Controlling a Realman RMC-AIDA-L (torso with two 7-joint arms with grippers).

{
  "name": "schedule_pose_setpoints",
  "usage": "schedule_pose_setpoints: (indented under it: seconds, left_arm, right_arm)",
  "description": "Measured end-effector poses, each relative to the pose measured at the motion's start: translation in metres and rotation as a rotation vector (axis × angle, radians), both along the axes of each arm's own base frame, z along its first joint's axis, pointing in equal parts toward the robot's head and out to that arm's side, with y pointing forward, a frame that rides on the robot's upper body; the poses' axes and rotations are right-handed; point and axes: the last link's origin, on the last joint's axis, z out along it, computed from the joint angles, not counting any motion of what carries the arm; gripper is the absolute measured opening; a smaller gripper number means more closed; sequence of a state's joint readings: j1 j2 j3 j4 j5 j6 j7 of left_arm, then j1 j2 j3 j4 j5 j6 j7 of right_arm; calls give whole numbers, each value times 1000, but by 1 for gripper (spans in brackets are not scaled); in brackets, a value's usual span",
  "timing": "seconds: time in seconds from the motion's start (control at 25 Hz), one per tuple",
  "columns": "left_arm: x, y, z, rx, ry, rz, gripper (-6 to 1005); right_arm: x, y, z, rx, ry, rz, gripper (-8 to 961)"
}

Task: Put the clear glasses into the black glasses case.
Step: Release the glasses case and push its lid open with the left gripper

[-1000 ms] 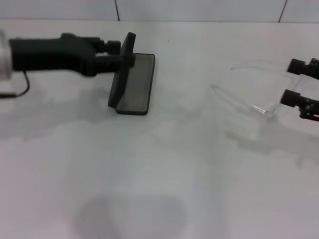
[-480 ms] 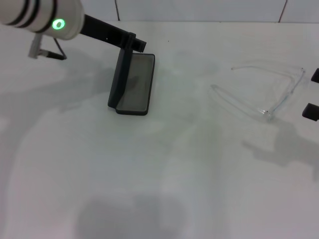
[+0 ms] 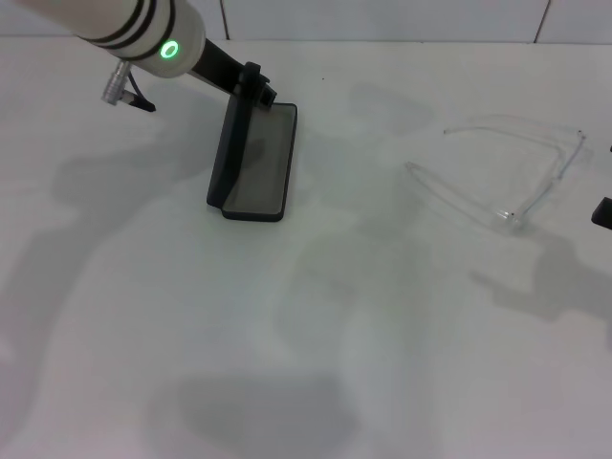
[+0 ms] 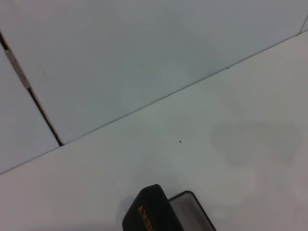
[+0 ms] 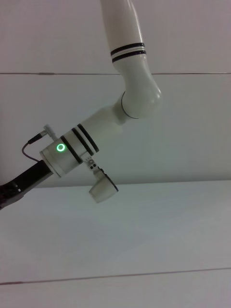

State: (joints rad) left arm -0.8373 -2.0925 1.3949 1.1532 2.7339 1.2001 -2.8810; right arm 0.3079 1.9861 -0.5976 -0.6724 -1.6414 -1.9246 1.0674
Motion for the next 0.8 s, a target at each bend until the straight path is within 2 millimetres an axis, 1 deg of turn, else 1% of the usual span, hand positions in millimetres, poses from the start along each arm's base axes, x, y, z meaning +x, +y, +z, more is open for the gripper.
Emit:
schedule_pose_setpoints:
  seconds: [0.16, 0.36, 0.8]
  left_arm:
    - [-3, 5, -5, 4, 5, 5, 480]
    - [-11, 8, -13, 1, 15, 24, 478]
    - [-25, 10, -16, 7, 45, 45, 474]
  right_arm:
    - [0, 0, 0, 1, -1, -3, 763]
    - [1, 0, 0, 3, -2, -5, 760]
    - [0, 4, 0, 6, -4, -6, 755]
